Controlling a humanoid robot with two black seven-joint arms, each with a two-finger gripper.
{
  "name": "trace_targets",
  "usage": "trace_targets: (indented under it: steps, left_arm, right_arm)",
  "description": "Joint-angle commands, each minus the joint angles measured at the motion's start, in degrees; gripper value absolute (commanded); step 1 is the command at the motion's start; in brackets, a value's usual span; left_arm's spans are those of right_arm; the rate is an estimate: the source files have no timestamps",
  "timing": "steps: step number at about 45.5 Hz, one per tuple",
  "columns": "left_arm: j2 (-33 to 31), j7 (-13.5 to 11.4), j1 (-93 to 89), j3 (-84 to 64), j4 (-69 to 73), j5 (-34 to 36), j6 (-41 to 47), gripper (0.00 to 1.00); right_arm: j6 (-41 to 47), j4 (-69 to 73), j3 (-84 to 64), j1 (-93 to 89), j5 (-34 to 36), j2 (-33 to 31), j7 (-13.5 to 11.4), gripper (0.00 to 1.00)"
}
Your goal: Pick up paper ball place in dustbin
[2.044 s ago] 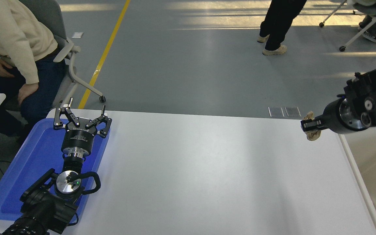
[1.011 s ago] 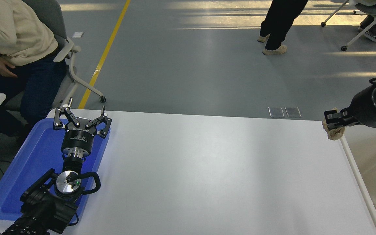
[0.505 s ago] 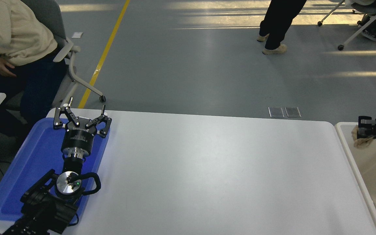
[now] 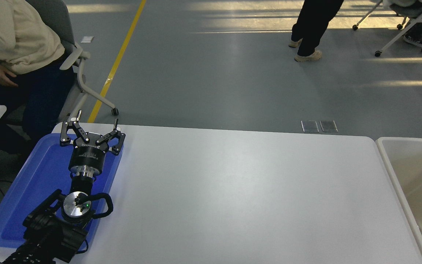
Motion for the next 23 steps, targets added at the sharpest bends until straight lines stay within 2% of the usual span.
trace_targets:
  steps: [1, 23]
  left_arm:
    - [-0.01, 0.0, 0.0, 0.0, -0.04, 0.02, 0.0, 1.0]
    - [-0.01, 0.0, 0.0, 0.0, 0.04, 0.02, 0.0, 1.0]
  right_arm:
    - [0.23, -14.23, 9.33, -14.94, 0.17, -0.59, 0.05, 0.01]
    - [-0.83, -31.37, 27.52, -38.85, 0.87, 7.93, -0.04, 0.0]
